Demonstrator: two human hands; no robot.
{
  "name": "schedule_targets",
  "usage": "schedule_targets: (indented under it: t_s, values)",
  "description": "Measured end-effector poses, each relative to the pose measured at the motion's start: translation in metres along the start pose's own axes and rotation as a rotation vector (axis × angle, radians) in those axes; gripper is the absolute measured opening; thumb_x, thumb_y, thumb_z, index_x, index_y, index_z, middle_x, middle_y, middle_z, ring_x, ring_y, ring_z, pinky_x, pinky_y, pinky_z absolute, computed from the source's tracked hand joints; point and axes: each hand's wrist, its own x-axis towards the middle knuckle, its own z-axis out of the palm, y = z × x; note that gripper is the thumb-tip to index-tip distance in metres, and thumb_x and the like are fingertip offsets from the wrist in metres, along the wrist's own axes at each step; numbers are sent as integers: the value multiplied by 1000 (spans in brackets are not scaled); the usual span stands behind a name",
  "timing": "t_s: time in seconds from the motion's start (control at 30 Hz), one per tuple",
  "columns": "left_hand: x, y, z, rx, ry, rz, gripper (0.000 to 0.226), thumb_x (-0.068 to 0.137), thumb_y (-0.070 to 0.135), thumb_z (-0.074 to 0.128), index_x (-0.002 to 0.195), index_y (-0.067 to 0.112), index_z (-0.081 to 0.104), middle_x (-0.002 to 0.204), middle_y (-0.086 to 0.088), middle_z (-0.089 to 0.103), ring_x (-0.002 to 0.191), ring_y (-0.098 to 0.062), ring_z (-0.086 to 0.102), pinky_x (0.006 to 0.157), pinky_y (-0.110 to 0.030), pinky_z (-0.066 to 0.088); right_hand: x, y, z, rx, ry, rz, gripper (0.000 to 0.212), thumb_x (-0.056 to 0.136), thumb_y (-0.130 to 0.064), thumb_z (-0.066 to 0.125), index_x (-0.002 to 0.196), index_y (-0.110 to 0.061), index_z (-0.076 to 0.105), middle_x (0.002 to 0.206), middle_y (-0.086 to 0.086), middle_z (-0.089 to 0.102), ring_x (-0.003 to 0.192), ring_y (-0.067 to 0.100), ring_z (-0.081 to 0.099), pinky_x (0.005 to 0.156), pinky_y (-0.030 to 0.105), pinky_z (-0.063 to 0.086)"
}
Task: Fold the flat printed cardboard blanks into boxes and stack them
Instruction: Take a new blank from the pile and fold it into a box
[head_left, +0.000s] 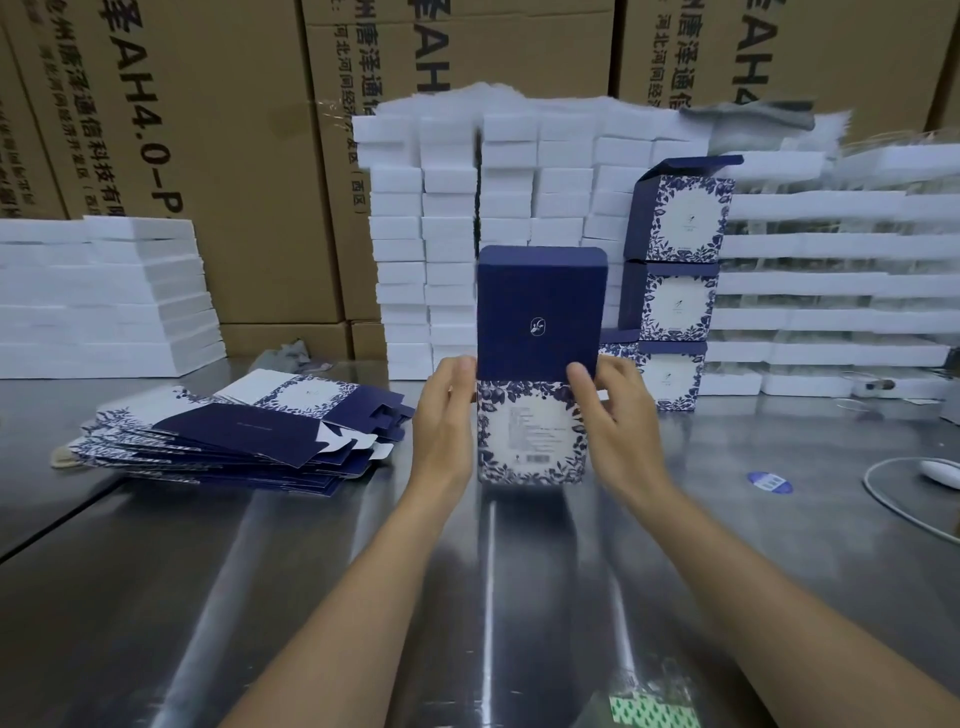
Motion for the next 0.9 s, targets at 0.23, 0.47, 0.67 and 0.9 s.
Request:
schedule_targets:
  t_s: [0.23, 0.47, 0.67, 0.9]
  values:
    - [5, -11, 3, 186, 171, 12, 13, 100, 25, 67, 93, 23, 56, 86, 17, 64, 77, 0, 59, 76, -30, 48, -2, -1, 4, 17, -57, 145, 9, 100, -40, 59, 105, -32, 56, 101, -10, 65, 81, 10, 63, 77, 40, 51]
    - [0, -11, -1, 465, 154, 261, 10, 98, 21, 69, 103, 29, 71, 114, 16, 63, 112, -9, 58, 88, -35, 52, -9, -3, 8, -178, -22, -136, 15, 100, -18, 65, 110, -27, 71, 126, -10, 55, 114, 8, 56, 95, 21, 45]
    - [-10, -17, 6, 788, 0, 513, 9, 91, 32, 72, 99, 36, 74, 101, 21, 71, 98, -2, 61, 94, -32, 38, -12, -6, 5, -306, -195, -225, 13, 100, -30, 66, 109, -26, 74, 106, -11, 70, 103, 15, 61, 96, 41, 48]
    - [-9, -20, 9, 756, 70, 449, 1, 92, 39, 74, 93, 39, 74, 95, 26, 71, 94, 3, 61, 103, -34, 27, -8, -4, 6, -313, -214, -288, 8, 102, -22, 69, 105, -20, 77, 101, -7, 73, 99, 21, 66, 91, 50, 50]
